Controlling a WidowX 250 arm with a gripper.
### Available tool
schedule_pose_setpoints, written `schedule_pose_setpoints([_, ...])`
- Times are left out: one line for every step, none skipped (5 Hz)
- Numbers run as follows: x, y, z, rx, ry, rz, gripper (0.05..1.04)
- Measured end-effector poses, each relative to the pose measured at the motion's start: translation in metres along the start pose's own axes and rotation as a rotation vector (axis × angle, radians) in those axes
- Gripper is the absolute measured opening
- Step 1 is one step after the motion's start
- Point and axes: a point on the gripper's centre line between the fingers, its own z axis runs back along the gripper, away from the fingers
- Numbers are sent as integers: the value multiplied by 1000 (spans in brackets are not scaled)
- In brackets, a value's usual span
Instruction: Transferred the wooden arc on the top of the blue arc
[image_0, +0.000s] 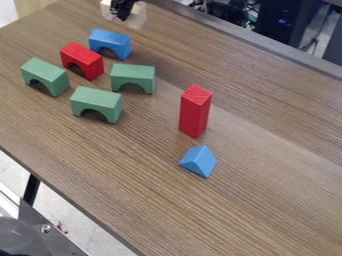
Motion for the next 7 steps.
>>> schedule_pose_setpoints([5, 2, -2, 12, -38, 41, 564])
schedule_pose_setpoints([6, 2, -11, 32, -34, 61, 564])
schedule_pose_setpoints([11, 4, -14, 53, 12, 109, 564])
schedule_pose_setpoints([14, 7, -17, 68, 41, 130, 564])
schedule_pose_setpoints([15, 9, -19, 78, 48, 139, 564])
schedule_pose_setpoints([13, 11, -23, 82, 58, 116, 564])
schedule_pose_setpoints([10, 15, -27, 81, 70, 87, 564])
